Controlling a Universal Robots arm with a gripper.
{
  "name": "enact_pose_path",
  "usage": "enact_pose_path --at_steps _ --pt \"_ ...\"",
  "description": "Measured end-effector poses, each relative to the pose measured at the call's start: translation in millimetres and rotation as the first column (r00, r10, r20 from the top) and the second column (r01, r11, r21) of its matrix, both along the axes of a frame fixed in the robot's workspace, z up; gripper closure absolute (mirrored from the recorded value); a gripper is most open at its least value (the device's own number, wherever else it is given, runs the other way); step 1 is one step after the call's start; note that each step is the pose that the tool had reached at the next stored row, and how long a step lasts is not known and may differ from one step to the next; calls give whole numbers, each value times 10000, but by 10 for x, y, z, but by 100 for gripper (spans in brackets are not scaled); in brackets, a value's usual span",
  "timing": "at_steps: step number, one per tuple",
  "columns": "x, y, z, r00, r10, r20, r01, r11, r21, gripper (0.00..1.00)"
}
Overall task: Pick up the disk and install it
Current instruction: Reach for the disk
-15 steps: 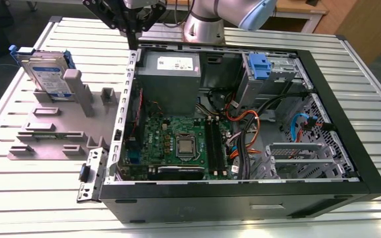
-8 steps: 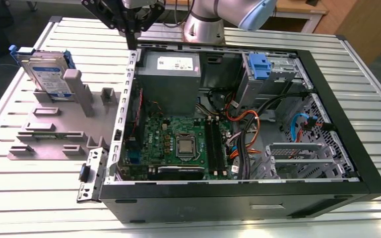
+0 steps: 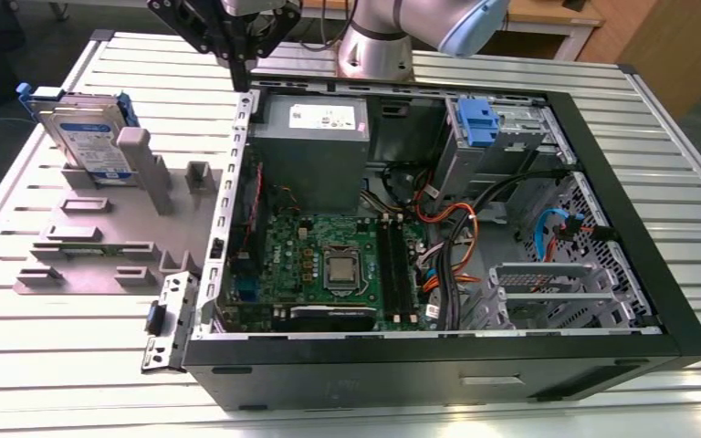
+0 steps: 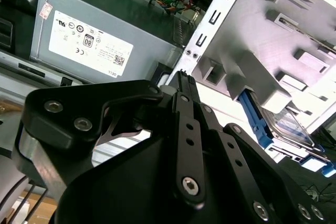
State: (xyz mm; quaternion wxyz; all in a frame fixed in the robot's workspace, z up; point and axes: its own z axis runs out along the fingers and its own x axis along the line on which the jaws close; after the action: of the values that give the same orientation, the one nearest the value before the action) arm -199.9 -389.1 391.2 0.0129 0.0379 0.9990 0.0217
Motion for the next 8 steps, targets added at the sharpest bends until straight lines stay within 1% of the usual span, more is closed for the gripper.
enact_pose_path --at_steps 8 --pt "-36 0 -3 10000 1 0 -1 10000 0 89"
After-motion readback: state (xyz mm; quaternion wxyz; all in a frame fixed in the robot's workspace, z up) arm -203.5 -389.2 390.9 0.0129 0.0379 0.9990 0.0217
